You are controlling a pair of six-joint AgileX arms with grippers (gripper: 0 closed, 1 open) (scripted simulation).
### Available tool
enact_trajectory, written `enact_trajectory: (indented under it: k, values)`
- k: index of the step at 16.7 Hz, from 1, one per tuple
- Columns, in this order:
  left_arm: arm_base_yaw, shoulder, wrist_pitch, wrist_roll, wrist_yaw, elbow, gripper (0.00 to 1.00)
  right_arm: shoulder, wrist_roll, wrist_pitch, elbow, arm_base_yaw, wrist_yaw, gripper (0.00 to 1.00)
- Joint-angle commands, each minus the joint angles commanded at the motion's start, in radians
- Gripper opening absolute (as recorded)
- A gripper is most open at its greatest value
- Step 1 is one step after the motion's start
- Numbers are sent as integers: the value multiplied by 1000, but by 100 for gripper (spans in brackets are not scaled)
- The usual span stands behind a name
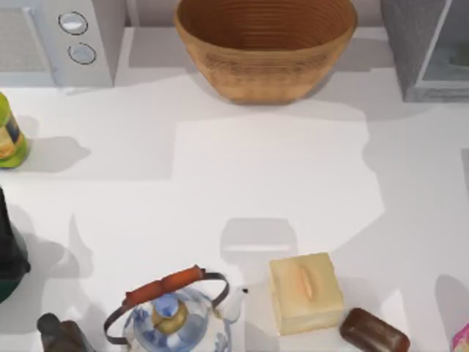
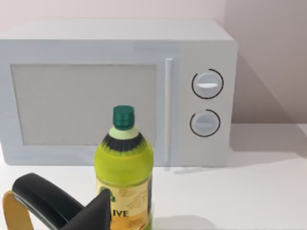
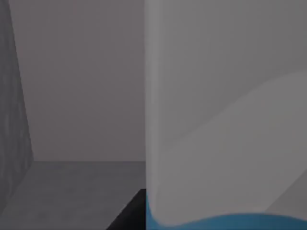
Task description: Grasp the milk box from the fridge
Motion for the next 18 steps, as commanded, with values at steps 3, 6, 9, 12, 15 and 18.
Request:
enact_trajectory:
  k: [3,6,9,12,15,18]
  values:
    - [0,0,0,0,0,0,100,0,0,0,0,0,0,0]
    - [0,0,0,0,0,0,100,-18,1,-17,3,-3,-1,0]
    - [0,0,0,0,0,0,100,-62,2,-73,14,-3,-1,0]
    - [0,0,0,0,0,0,100,-105,3,-135,26,-3,-1,0]
    - [0,0,0,0,0,0,100,-121,3,-152,33,-3,-2,0]
    - [0,0,0,0,0,0,100,-118,4,-148,26,-3,-3,0]
